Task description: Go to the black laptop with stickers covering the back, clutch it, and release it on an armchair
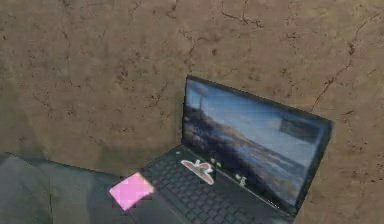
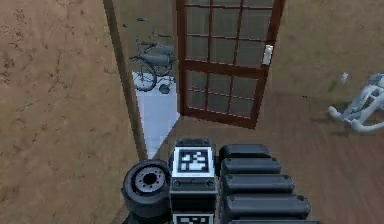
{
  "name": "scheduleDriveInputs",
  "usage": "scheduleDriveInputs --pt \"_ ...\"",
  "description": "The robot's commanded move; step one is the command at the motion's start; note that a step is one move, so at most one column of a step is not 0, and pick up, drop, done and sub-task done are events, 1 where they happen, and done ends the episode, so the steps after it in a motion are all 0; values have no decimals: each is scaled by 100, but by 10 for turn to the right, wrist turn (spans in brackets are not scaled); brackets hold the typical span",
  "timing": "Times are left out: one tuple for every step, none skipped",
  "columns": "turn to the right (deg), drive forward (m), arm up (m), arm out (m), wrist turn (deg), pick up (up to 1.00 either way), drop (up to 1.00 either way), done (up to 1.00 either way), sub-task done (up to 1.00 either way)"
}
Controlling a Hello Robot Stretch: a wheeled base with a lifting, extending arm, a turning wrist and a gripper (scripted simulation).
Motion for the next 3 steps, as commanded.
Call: scheduleDriveInputs --pt "300 0 0 0 0 0 0 0 0" --pt "0 5 0 0 0 0 0 0 0" --pt "-90 0 0 0 0 0 0 0 0"
